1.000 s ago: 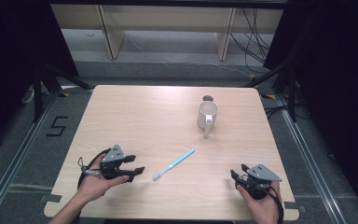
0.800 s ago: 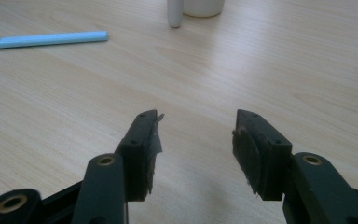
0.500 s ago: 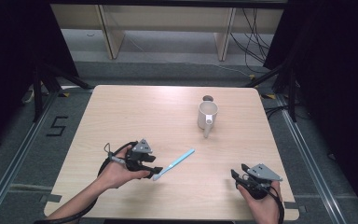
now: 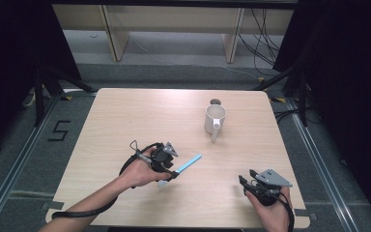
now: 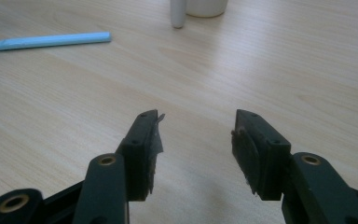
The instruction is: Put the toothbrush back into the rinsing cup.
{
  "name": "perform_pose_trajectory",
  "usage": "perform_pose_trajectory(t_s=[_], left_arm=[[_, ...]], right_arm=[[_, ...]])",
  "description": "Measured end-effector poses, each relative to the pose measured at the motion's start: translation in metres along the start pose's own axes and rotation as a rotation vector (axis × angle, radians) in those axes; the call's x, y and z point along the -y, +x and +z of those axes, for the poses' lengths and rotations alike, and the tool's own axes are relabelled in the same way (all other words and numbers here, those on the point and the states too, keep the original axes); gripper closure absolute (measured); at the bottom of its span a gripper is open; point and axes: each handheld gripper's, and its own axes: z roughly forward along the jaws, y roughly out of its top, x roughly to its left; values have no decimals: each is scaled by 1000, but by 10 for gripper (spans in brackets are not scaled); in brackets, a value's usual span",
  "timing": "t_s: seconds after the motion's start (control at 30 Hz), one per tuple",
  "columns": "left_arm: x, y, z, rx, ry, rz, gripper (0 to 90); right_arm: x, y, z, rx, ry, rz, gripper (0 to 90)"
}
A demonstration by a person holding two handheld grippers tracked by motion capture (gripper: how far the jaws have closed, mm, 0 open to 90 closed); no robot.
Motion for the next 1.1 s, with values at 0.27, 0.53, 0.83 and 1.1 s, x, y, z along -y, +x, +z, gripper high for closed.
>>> perform_pose_trajectory(t_s=[0.27,0.53,0.83,1.1], left_arm=[[-12,0,13,-13,118,18,558],[-19,0,20,-12,233,2,601],[-27,2,26,-12,299,-22,630],[-30,4,31,-4,316,-21,651]], right_arm=[[0,2,0,3,-1,8,515],[-1,1,1,8,-2,-23,515],[-1,4,0,-4,11,21,514],[-1,4,0,-4,7,16,514]])
